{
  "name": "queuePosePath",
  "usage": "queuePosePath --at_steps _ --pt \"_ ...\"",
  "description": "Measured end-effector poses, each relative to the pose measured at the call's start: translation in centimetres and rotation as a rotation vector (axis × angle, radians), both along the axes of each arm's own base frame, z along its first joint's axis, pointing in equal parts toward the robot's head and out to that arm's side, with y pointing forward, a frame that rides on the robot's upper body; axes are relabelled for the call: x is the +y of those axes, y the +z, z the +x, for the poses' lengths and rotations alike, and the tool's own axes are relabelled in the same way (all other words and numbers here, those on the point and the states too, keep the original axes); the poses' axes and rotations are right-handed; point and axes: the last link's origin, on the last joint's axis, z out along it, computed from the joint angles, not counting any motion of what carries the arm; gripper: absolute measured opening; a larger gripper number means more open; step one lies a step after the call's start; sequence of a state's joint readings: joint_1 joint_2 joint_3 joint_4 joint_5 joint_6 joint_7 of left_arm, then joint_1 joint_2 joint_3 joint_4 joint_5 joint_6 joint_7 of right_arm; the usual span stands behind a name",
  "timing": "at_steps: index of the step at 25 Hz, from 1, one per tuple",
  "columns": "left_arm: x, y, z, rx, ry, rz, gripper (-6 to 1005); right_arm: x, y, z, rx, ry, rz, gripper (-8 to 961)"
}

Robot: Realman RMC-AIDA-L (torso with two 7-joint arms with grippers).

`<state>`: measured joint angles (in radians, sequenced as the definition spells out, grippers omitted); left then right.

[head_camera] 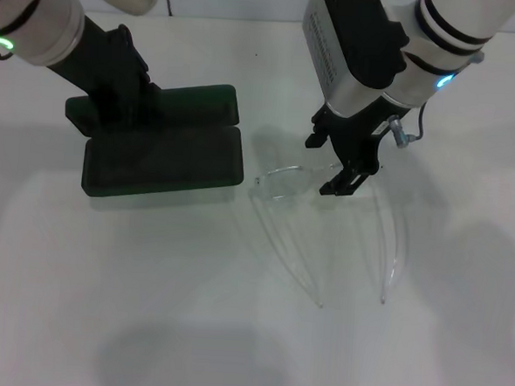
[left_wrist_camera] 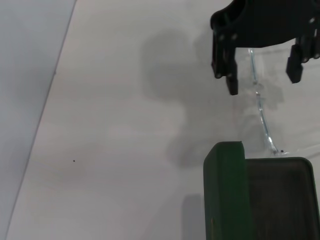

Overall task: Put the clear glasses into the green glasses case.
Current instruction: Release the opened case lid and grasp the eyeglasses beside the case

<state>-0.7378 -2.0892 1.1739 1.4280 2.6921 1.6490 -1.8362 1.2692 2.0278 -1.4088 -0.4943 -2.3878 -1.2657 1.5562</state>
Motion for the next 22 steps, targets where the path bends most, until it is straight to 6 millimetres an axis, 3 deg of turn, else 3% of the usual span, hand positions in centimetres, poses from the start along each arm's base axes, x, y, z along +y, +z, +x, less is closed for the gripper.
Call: queuePosePath --at_steps 9,22 --pt "-0.1 -0.3 0.0 -0.013 0.001 -0.015 205 0.0 -0.7 1.1 0.029 -0.022 0.007 694" --pt "-0.4 -0.8 -0.3 -0.012 0.007 -0.032 205 -0.2 -1.3 2.6 0.023 -0.038 0.023 571"
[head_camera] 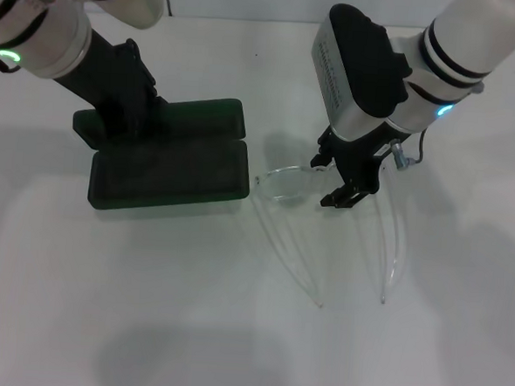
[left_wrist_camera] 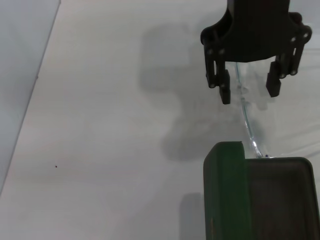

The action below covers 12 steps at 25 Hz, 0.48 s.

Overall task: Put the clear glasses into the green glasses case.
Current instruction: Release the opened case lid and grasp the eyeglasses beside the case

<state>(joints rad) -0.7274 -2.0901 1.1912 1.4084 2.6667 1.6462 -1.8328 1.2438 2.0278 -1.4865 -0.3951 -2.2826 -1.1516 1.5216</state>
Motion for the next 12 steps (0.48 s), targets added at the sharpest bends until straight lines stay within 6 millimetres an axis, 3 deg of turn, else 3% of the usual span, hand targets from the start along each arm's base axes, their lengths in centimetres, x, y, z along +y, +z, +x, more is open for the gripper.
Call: queuePosePath --at_steps 12 --pt "-0.37 -0.37 -0.49 0.008 0.009 -0.011 206 -0.17 -0.17 -0.14 0.014 -0.002 -0.010 431"
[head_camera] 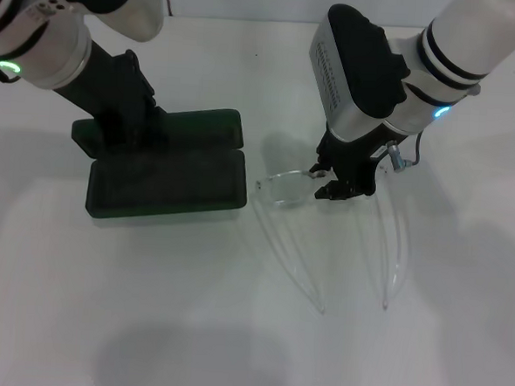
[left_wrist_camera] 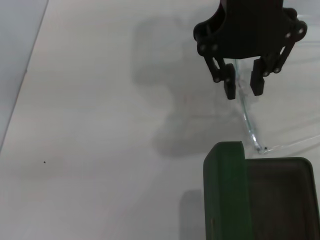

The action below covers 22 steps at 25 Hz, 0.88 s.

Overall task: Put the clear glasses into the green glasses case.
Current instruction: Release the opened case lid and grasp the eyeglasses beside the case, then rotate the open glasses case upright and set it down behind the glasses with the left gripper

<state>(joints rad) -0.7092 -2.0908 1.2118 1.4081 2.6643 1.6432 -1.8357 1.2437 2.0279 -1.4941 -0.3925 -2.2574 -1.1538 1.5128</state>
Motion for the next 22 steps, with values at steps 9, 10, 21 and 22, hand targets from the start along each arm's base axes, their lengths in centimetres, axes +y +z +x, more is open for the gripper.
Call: queuePosePath --at_steps 9,10,21,22 --pt "-0.1 0.1 -0.1 0.000 0.001 0.003 205 -0.2 0.0 0.5 0.001 -0.029 0.006 182" --pt "-0.1 0.1 -0.1 0.000 0.002 0.004 205 -0.3 0.1 0.7 -0.002 -0.036 0.004 174" --pt "-0.5 1.1 -0.3 -0.006 0.001 0.045 206 -2.4 3.0 0.6 0.035 -0.104 -0.010 130" --pt "-0.6 1.3 -0.3 -0.006 0.001 0.051 206 -2.8 3.6 0.6 0.041 -0.105 -0.005 128"
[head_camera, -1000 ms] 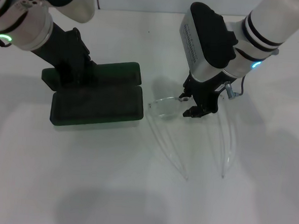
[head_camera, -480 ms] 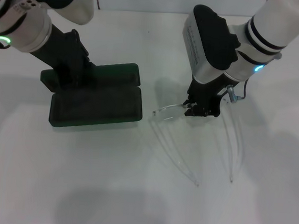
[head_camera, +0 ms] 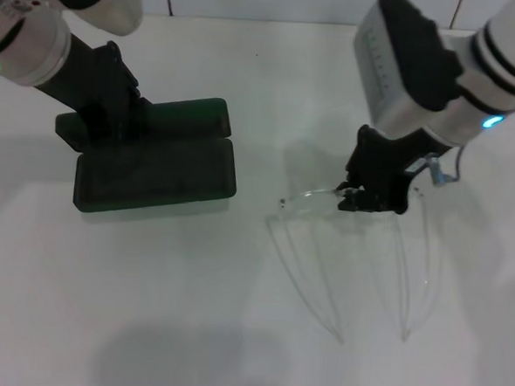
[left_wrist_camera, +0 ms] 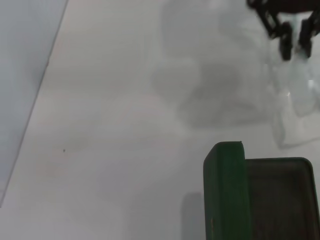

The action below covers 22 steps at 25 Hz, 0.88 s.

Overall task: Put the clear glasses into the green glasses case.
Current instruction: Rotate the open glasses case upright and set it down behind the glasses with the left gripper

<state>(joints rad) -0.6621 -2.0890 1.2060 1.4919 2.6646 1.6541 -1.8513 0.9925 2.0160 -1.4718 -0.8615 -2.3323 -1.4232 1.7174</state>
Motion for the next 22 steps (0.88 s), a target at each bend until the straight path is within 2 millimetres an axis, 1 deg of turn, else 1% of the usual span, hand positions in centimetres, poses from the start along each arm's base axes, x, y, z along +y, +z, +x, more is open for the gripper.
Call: queuePosePath --at_steps 4,5,6,10,12,15,18,22 --pt "-0.1 -0.1 0.5 -0.007 -0.011 -0.006 205 -2.3 3.3 0.5 0.048 -0.028 0.022 121" --pt "-0.2 -0.2 0.7 -0.017 -0.015 -0.012 205 -3.0 4.1 1.0 0.056 -0.045 0.024 118" --pt "-0.2 -0.2 0.9 -0.029 -0.020 -0.017 205 -4.0 5.2 1.7 0.080 -0.063 0.032 114" --pt "-0.4 -0.4 1.5 -0.041 -0.035 -0.025 205 -6.9 8.1 4.1 0.149 -0.123 0.088 104" --pt "-0.5 -0.6 1.7 -0.037 -0.031 -0.030 205 -7.8 9.3 4.9 0.189 -0.142 0.123 103" --pt "-0.7 -1.0 1.9 -0.039 -0.009 -0.031 206 -9.2 11.5 6.5 0.282 -0.188 0.189 102" --pt "-1.0 -2.2 2.5 -0.033 0.011 -0.040 206 -10.8 14.0 8.4 0.397 -0.246 0.243 101" --pt "-1.3 -4.5 4.0 -0.024 0.005 -0.039 206 -13.2 18.3 11.3 0.541 -0.318 0.356 101"
